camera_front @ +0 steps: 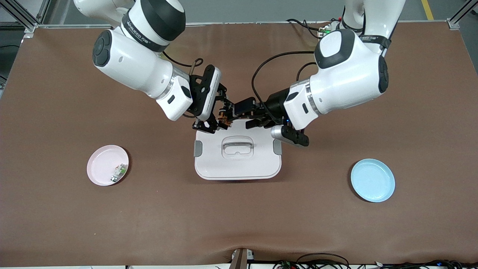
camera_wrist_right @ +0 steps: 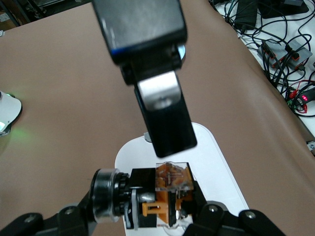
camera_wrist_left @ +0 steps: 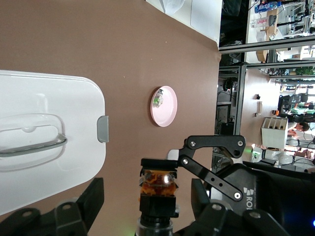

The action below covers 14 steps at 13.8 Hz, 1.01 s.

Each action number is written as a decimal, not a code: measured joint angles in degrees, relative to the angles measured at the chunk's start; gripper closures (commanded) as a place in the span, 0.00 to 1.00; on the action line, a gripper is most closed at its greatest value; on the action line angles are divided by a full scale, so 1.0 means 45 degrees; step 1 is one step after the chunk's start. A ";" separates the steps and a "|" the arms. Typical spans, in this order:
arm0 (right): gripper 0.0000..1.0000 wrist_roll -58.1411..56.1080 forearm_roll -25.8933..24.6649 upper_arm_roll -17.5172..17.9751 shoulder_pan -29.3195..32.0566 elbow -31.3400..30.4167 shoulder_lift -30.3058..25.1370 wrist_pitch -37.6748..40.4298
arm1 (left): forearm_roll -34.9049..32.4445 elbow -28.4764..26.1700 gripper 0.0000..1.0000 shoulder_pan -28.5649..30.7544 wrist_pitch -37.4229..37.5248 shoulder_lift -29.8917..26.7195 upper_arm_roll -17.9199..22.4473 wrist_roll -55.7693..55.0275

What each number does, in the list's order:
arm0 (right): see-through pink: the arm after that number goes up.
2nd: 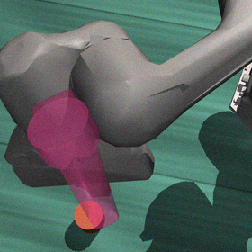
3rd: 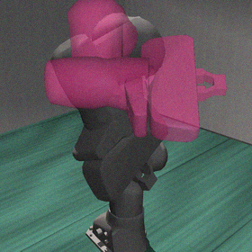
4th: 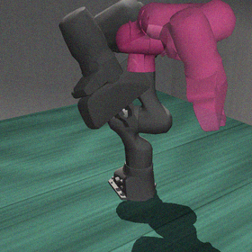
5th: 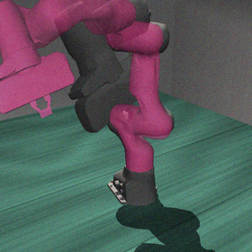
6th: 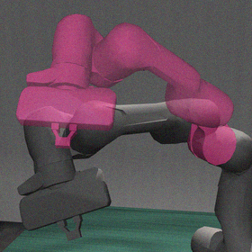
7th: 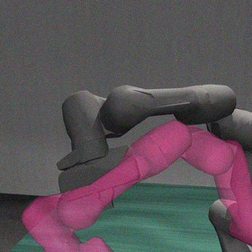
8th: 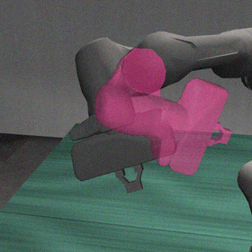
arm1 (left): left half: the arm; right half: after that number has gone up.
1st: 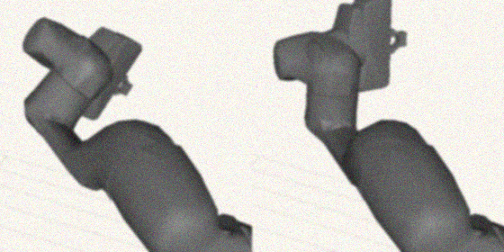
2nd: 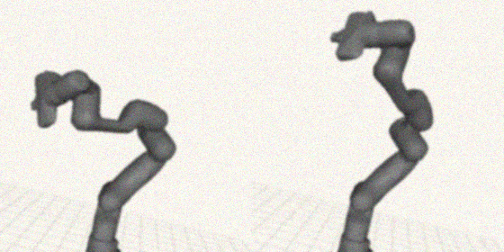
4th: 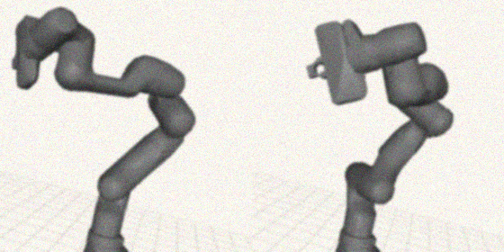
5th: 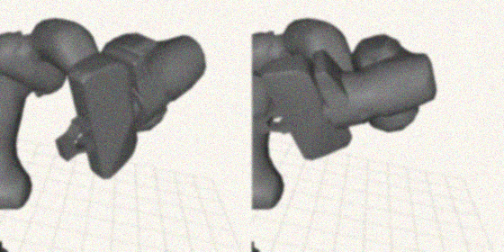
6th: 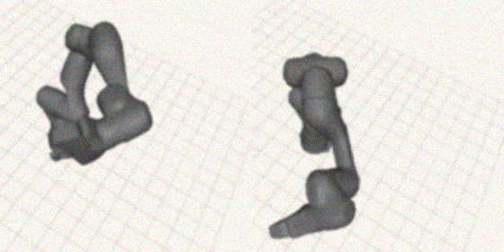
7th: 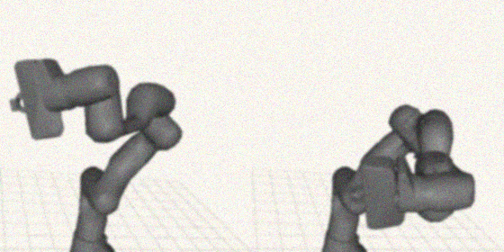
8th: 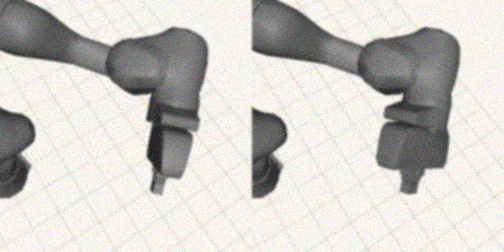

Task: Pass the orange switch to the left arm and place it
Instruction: 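Close the left gripper on the switch held by the right gripper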

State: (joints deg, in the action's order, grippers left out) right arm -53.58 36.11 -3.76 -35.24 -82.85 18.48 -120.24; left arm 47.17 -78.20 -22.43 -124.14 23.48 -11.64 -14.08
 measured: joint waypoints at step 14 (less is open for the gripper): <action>0.90 0.0434 0.0000 -0.0012 -0.0117 0.0305 0.0002 0.0000 | -0.0048 0.0037 0.35 -0.0396 -0.0154 0.0093 0.0006 -0.0105</action>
State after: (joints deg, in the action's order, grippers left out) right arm -51.63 36.11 -3.82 -35.77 -81.48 18.49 -120.24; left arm 46.95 -78.03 -24.21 -124.84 23.90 -11.62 -14.55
